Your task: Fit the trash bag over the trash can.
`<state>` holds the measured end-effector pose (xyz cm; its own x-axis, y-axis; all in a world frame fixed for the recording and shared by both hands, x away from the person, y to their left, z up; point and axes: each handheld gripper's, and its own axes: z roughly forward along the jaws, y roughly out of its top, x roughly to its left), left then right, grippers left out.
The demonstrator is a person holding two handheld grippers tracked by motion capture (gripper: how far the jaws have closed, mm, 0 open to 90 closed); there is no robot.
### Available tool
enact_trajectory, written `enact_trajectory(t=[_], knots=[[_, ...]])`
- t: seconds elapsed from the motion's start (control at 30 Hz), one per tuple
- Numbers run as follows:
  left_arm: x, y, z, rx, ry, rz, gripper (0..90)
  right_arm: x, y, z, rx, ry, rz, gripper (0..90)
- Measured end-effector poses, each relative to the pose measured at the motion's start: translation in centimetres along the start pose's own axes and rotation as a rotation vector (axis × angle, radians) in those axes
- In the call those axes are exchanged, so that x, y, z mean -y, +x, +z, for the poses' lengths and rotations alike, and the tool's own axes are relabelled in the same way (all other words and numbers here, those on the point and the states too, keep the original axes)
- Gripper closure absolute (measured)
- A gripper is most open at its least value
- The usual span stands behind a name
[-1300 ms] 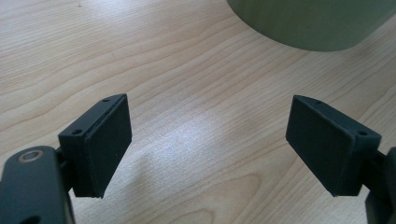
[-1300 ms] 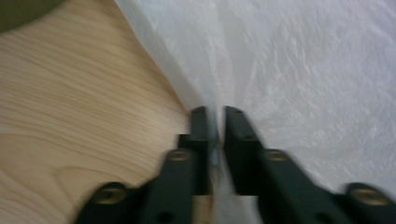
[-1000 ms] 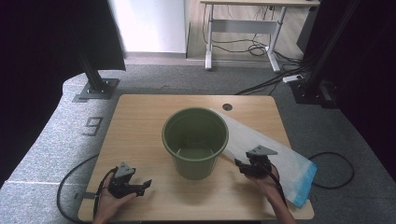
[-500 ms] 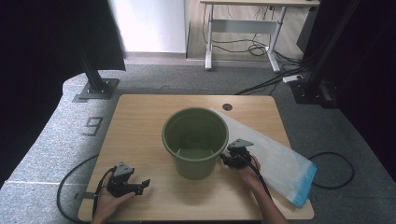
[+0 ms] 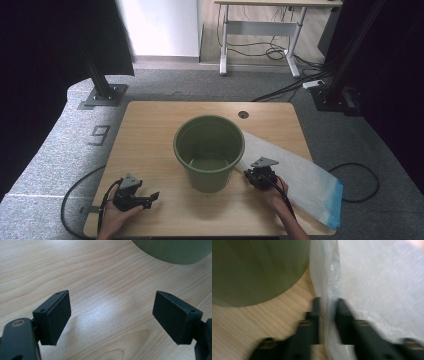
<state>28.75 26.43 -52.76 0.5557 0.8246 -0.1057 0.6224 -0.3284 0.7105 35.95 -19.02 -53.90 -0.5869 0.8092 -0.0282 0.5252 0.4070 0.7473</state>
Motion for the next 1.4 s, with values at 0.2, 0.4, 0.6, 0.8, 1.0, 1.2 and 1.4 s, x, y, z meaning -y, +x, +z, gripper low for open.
enact_trajectory(t=[0.2,0.4,0.6,0.8,1.0,1.2,1.4], knots=[[0.0,-0.2,0.1,0.002,0.001,0.005,15.1,-2.3,0.1,1.3,0.001,-0.026,0.015,40.6],[0.0,0.0,0.0,0.001,-0.003,0.003,15.1,-3.0,0.1,3.3,-0.010,0.003,0.009,56.4],[0.1,0.2,-0.4,-0.001,-0.013,-0.001,15.1,-3.2,-0.3,2.7,-0.001,-0.037,0.001,88.4],[0.1,0.4,-0.4,-0.002,-0.015,-0.008,15.1,-5.1,-1.6,-1.4,0.023,-0.173,0.047,88.5],[0.1,0.4,-0.4,-0.002,-0.014,-0.006,15.1,-6.2,-3.0,-4.9,0.013,-0.304,0.133,88.5],[0.1,0.4,-0.3,-0.001,-0.014,-0.009,15.1,-6.7,-3.6,-7.4,0.038,-0.410,0.174,88.5],[0.1,0.3,-0.4,-0.002,-0.016,-0.010,15.1,-7.8,-3.7,-9.7,0.049,-0.494,0.191,88.6]])
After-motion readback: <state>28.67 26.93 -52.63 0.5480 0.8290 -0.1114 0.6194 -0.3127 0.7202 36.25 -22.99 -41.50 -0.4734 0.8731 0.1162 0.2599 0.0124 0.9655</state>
